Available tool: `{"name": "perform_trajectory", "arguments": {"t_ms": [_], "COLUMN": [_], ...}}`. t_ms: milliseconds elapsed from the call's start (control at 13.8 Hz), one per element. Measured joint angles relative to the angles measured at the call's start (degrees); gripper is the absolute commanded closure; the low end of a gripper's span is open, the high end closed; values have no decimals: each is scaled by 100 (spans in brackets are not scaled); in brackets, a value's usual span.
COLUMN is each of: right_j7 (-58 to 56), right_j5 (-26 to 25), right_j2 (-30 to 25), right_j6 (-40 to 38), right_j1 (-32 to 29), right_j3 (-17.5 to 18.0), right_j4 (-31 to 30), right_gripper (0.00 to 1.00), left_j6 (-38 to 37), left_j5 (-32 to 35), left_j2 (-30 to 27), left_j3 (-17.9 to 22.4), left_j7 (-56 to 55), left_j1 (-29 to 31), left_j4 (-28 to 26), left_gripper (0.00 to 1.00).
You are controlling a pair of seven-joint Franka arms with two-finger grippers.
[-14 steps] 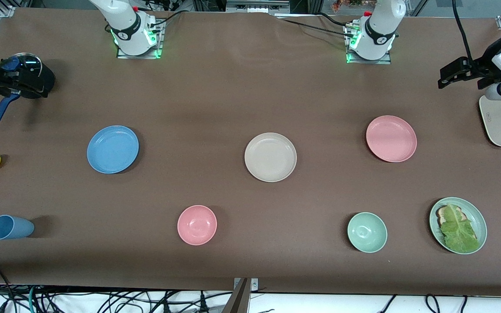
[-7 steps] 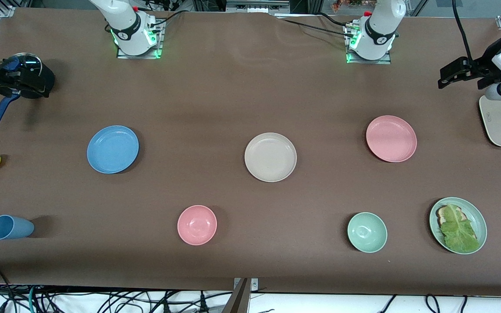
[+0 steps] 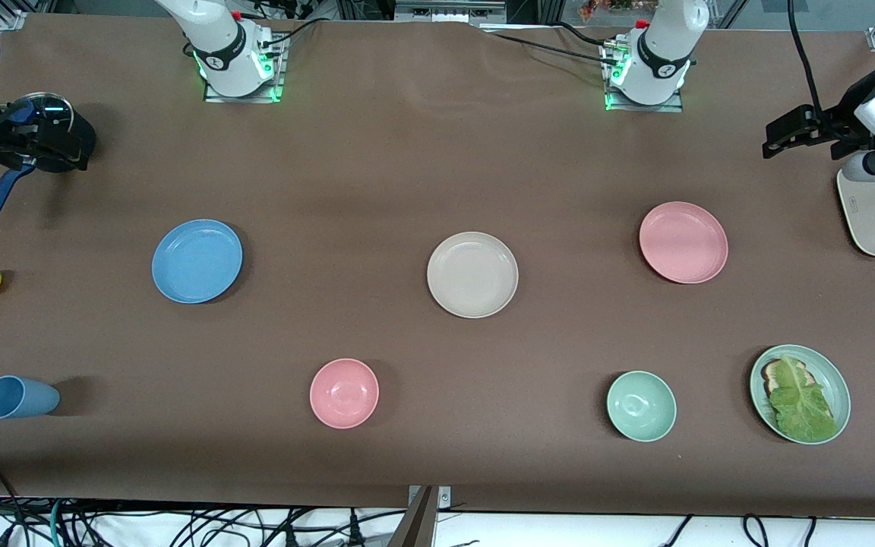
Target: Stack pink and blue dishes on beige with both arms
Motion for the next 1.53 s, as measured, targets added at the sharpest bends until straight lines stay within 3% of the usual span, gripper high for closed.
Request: {"name": "perform_trajectory", "arguments": {"t_ms": [364, 582, 1236, 1527], "right_j7": [0, 0, 0, 0], "right_j5": [0, 0, 0, 0], "right_j2": [0, 1, 3, 3], "right_j6": [-3, -3, -7, -7], "right_j1": [0, 1, 1, 3], "right_j3": [0, 0, 0, 0], "right_j4": [0, 0, 0, 0], "right_gripper": [0, 0, 0, 0], "left_j6": [9, 482, 1033, 1933], "left_j5": [0, -1, -258, -531], "left_j2": [209, 502, 1836, 2022], "left_j3": [0, 0, -41, -20], "left_j7": [0, 0, 0, 604], "left_j1": [0, 0, 56, 477], "left_j4": [-18, -32, -105, -672], "left_gripper": [0, 0, 0, 0]}}
